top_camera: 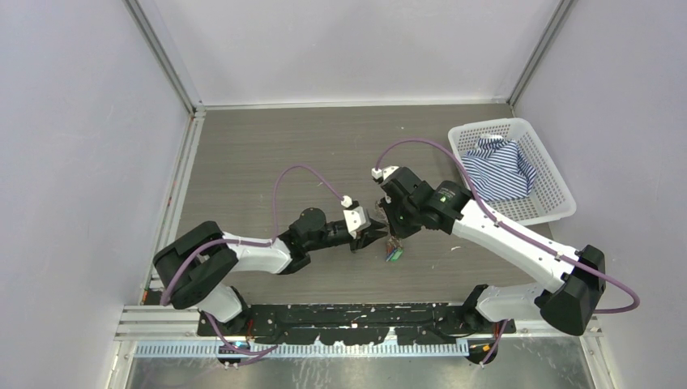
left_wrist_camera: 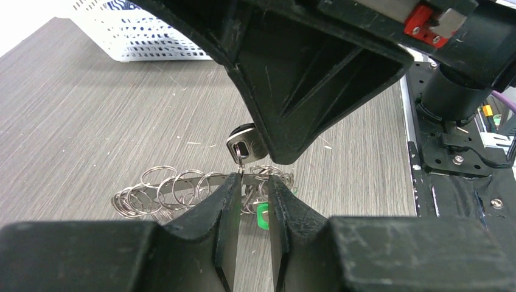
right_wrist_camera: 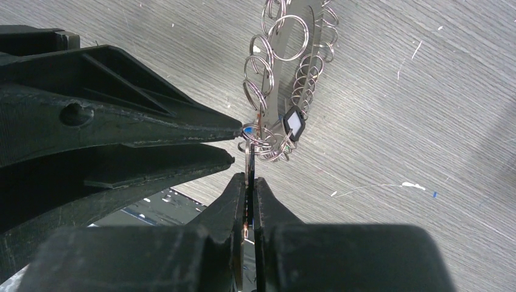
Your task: Remove the keys from the keyring
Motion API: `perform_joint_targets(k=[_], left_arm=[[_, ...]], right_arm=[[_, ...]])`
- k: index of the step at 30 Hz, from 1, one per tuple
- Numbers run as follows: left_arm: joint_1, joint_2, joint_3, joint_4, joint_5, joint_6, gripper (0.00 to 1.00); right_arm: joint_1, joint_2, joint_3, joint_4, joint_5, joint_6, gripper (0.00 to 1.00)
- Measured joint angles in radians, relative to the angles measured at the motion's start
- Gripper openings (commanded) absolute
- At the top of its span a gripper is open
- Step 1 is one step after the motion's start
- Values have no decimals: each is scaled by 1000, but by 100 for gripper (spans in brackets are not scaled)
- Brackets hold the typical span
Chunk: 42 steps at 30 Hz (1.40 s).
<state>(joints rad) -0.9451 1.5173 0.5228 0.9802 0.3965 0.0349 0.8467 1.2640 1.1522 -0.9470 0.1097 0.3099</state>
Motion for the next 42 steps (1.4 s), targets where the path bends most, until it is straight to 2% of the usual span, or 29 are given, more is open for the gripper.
perform_joint_targets(k=[42], left_arm=[[5, 82, 3, 72, 5, -1, 23]], right_arm=[[16, -1, 3, -6, 0, 2, 1]])
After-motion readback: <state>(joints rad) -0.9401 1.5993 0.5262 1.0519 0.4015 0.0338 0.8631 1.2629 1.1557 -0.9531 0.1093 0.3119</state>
